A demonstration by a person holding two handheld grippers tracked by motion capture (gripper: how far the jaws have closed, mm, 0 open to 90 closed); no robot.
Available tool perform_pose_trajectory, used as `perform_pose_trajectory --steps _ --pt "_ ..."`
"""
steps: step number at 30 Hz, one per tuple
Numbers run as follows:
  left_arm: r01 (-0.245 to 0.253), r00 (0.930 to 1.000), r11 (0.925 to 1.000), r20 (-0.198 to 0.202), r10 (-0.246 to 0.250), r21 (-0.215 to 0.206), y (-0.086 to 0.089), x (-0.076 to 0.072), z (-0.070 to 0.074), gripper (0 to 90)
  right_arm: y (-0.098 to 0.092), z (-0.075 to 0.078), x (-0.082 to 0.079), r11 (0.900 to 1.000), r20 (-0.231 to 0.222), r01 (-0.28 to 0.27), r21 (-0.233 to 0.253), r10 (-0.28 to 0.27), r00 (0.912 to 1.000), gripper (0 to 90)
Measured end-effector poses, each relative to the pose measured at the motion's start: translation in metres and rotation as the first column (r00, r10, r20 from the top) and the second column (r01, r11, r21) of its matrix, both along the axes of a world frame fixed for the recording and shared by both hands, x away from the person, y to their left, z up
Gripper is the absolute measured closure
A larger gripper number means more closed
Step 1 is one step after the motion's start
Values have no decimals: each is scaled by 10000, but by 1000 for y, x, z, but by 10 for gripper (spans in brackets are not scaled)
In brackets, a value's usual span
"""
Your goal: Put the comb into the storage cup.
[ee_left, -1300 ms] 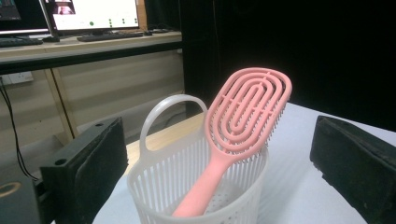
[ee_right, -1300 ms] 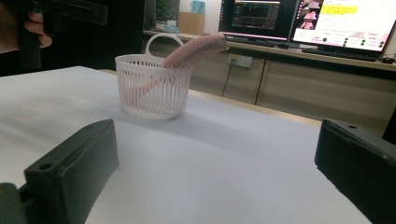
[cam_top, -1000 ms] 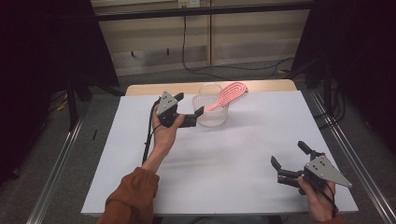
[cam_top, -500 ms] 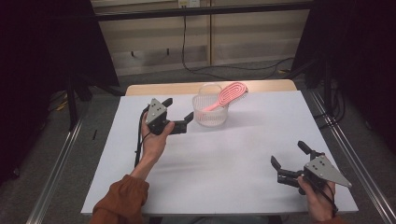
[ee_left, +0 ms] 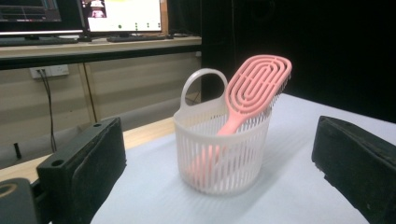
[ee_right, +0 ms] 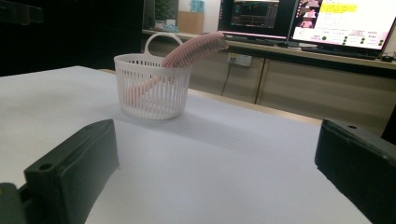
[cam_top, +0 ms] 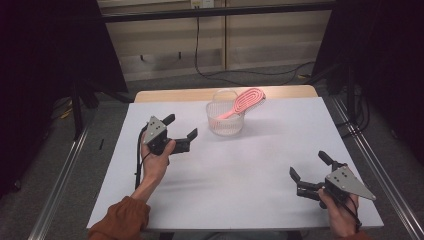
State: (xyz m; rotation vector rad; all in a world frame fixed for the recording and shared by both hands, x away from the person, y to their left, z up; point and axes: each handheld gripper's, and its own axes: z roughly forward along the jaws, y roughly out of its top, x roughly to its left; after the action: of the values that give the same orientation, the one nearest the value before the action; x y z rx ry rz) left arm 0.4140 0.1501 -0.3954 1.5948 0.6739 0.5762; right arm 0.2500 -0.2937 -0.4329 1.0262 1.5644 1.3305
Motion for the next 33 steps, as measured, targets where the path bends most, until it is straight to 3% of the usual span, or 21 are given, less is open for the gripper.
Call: perform_pose_trajectory --steps 14,28,33 --pt "-669 9973 9976 316 664 149 26 -24 -7 27 0 0 0 10000 39 78 29 -78 10000 0" --pt "-961 9952 9952 -171 959 -162 47 -47 -14 26 0 0 0 10000 35 79 46 -80 10000 0" --pt "-1180 9930 9930 -44 1180 -4 57 -51 -16 26 0 1 0 10000 45 74 36 -74 10000 0"
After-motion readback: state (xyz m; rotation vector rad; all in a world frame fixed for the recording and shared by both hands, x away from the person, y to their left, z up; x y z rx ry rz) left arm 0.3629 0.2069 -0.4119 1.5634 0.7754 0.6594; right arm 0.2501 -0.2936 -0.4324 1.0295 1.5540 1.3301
